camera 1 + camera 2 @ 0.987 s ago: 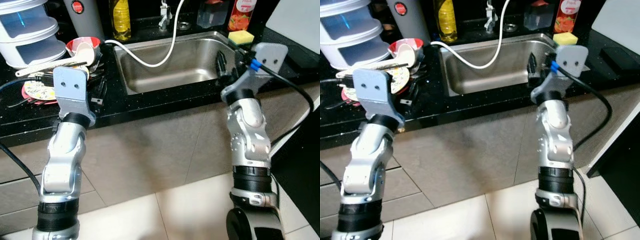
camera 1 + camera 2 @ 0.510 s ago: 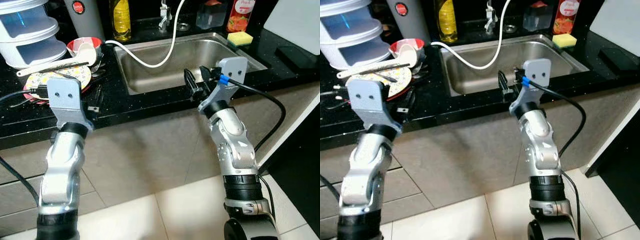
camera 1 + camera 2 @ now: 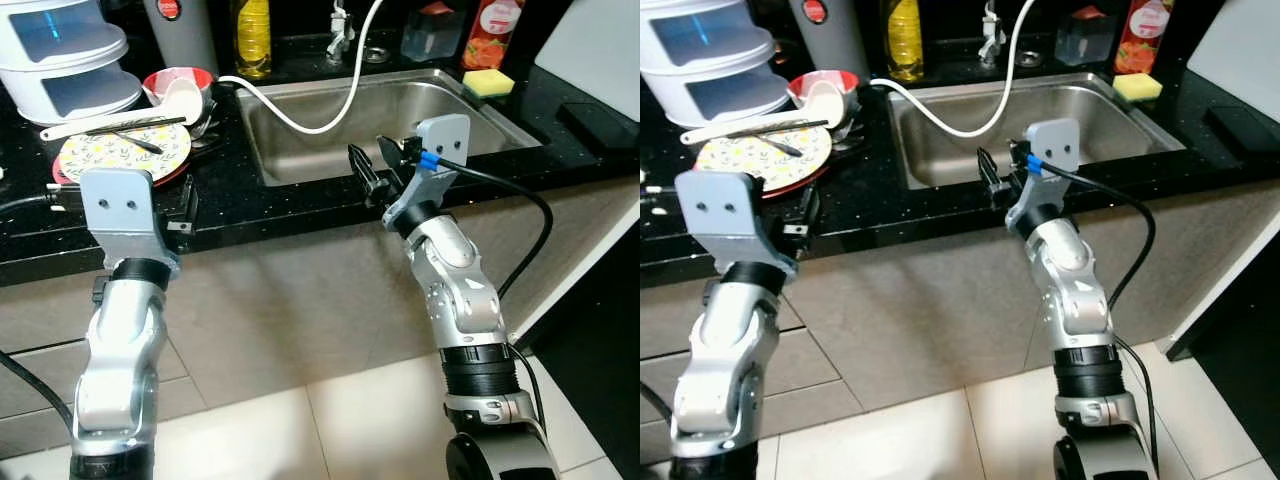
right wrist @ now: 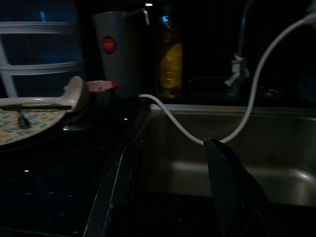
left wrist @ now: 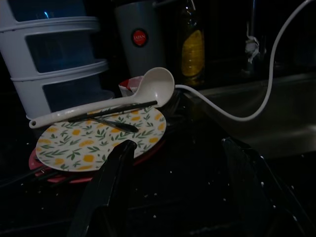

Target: Kitchen organization

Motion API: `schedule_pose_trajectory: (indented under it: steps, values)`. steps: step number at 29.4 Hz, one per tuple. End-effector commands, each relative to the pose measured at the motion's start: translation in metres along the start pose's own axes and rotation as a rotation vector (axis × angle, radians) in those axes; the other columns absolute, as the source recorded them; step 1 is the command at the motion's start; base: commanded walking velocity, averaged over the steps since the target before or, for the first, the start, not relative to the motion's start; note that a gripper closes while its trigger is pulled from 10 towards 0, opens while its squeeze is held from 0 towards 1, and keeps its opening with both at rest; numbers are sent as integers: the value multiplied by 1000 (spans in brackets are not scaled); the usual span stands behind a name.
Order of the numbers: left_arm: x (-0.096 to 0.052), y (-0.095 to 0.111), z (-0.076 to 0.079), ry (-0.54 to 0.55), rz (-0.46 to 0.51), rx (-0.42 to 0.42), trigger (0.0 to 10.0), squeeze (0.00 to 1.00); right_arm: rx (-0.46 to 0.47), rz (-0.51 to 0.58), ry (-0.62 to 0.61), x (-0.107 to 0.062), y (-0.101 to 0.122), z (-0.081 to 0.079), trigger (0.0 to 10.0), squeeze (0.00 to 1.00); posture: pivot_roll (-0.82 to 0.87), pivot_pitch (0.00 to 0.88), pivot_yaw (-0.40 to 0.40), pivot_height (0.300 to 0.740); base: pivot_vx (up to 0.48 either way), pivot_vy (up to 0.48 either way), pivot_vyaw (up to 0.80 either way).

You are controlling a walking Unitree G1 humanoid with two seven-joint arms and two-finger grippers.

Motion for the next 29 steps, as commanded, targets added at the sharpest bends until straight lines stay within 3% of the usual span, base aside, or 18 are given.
schedule_pose_trajectory:
  steps: [1,6,12,15,19,22,29]
  values:
    - [0,-2,4,-21,-17,3,10000,0,16,-11,-47,-4,-3,8,10000,0,70,0,25,740,0,0,0]
    - [1,-7,2,-50,-29,5,10000,0,2,11,-93,-9,0,13,10000,0,51,24,49,740,0,0,0]
    - [1,-14,-15,7,-43,40,10000,0,20,-8,-84,-8,-10,8,10000,0,73,0,29,740,0,0,0]
    - [1,-16,-15,21,-51,22,10000,0,18,-11,-65,-7,-10,6,10000,0,72,0,29,740,0,0,0]
    - [5,-19,3,-20,-52,28,10000,0,25,14,-57,-2,-5,2,10000,0,51,0,52,740,0,0,0]
    - [8,-16,8,-38,-36,40,10000,0,46,35,-69,-3,-3,1,10000,0,52,0,54,740,0,0,0]
    - [7,-10,2,-23,4,78,10000,0,60,30,-53,-2,-7,-4,10000,0,76,0,45,740,0,0,0]
Point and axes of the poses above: a point about 5 cm out from each wrist's last joint towards the gripper, its own x axis pointing out of the wrist towards the gripper, its own y axis along the axis of the wrist's last joint, z = x × y, the point moved 1 cm from there along x, pointing out of the wrist towards the gripper, and after that the axes turned 11 degrees about x, right-handed, at the moved point
